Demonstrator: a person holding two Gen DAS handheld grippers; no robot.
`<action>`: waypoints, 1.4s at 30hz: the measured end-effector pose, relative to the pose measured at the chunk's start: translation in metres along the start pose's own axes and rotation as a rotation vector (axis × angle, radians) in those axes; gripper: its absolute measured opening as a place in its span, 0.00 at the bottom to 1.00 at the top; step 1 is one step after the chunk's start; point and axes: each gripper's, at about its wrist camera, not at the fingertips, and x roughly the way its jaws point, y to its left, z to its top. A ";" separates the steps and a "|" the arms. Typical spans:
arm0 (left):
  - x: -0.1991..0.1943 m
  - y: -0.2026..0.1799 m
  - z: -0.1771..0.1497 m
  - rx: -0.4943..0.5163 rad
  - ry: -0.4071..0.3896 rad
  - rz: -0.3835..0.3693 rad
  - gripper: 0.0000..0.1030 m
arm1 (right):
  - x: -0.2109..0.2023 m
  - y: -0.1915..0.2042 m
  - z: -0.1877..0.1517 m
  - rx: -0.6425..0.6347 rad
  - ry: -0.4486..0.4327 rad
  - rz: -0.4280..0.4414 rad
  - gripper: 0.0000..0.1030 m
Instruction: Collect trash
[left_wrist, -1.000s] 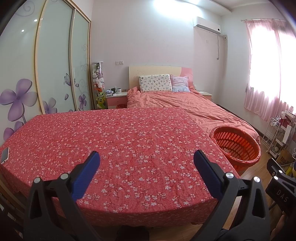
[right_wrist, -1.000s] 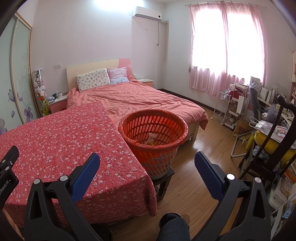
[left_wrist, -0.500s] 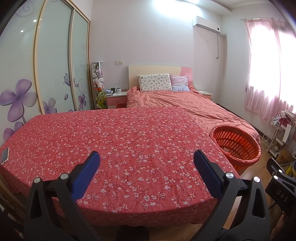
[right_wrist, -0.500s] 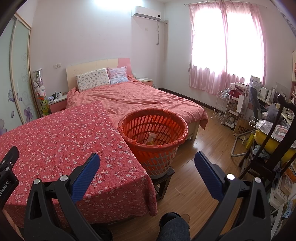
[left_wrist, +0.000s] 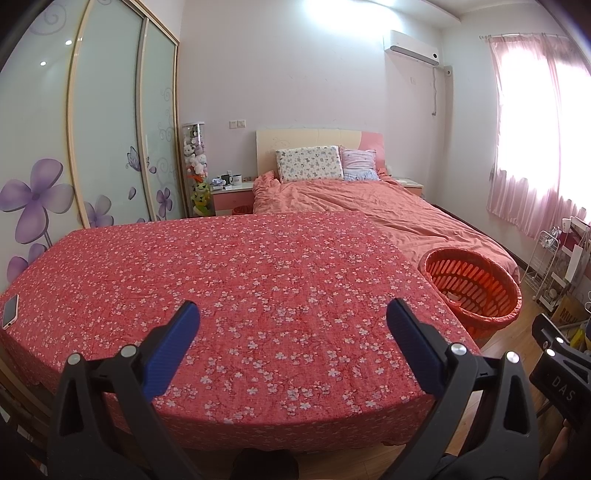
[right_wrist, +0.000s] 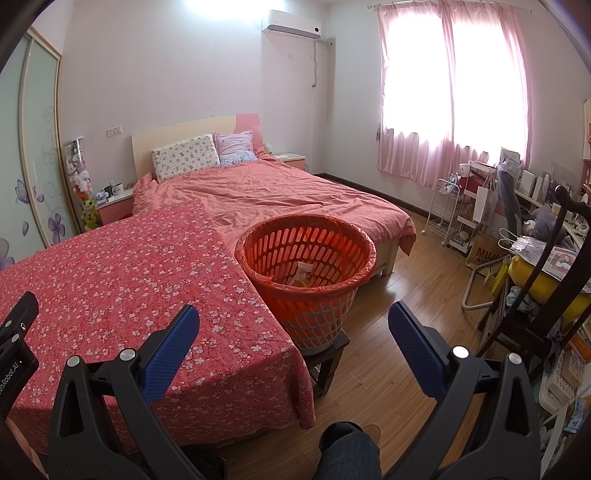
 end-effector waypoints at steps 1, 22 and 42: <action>0.001 0.000 0.000 0.001 0.000 0.001 0.96 | 0.000 0.000 -0.001 0.000 0.001 0.000 0.98; 0.002 0.002 0.001 0.008 0.005 0.007 0.96 | 0.000 0.002 -0.002 0.002 0.006 -0.001 0.98; 0.002 0.003 0.001 0.008 0.006 0.005 0.96 | 0.000 0.004 -0.003 0.001 0.009 0.001 0.98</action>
